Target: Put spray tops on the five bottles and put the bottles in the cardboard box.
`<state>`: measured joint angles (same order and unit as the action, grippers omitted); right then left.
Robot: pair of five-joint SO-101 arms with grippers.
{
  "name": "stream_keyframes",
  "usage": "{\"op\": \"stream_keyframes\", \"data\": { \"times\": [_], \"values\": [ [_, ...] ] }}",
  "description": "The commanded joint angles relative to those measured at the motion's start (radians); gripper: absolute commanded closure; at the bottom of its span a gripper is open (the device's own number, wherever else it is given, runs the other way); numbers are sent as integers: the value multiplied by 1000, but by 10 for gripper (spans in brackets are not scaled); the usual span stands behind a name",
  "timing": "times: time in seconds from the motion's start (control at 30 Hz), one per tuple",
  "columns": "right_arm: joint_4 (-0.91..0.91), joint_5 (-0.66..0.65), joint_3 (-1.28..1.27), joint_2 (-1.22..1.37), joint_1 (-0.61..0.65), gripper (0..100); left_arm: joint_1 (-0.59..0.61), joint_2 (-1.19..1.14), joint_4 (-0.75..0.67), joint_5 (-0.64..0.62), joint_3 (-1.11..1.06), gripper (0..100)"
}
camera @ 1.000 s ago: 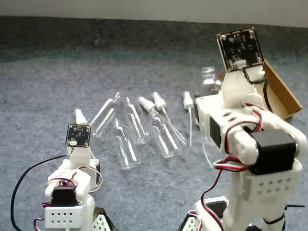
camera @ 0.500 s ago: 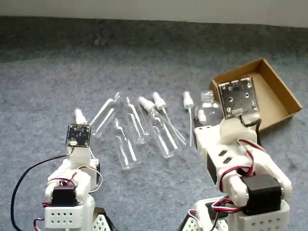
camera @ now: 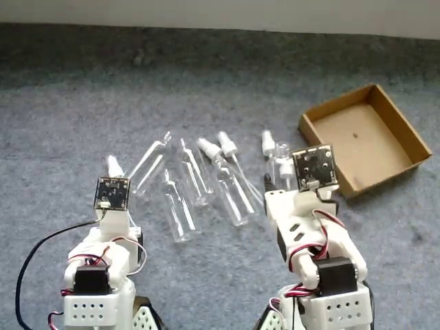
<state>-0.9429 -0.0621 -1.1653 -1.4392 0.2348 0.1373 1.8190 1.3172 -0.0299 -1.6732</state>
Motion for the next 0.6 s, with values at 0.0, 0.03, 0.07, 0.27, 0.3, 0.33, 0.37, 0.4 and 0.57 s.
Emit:
{"op": "stream_keyframes", "data": {
  "times": [0.0,0.03,0.07,0.27,0.3,0.33,0.37,0.4,0.57],
  "values": [
    [136,97,-65,-44,7,914,62,8,2,32,-18,992],
    [168,112,-90,-51,8,914,97,8,2,72,-13,992],
    [193,115,-110,-56,8,914,131,8,2,120,-4,992],
    [274,117,-196,-96,8,914,288,8,9,316,111,995],
    [282,118,-211,-107,5,914,291,8,9,333,139,996],
    [291,118,-223,-119,5,914,292,7,11,351,171,996],
    [297,120,-234,-133,5,914,292,7,14,367,200,996],
    [297,120,-245,-148,5,914,292,7,32,382,231,996],
    [295,118,-312,-260,4,914,292,5,112,411,374,996]
  ]
}}
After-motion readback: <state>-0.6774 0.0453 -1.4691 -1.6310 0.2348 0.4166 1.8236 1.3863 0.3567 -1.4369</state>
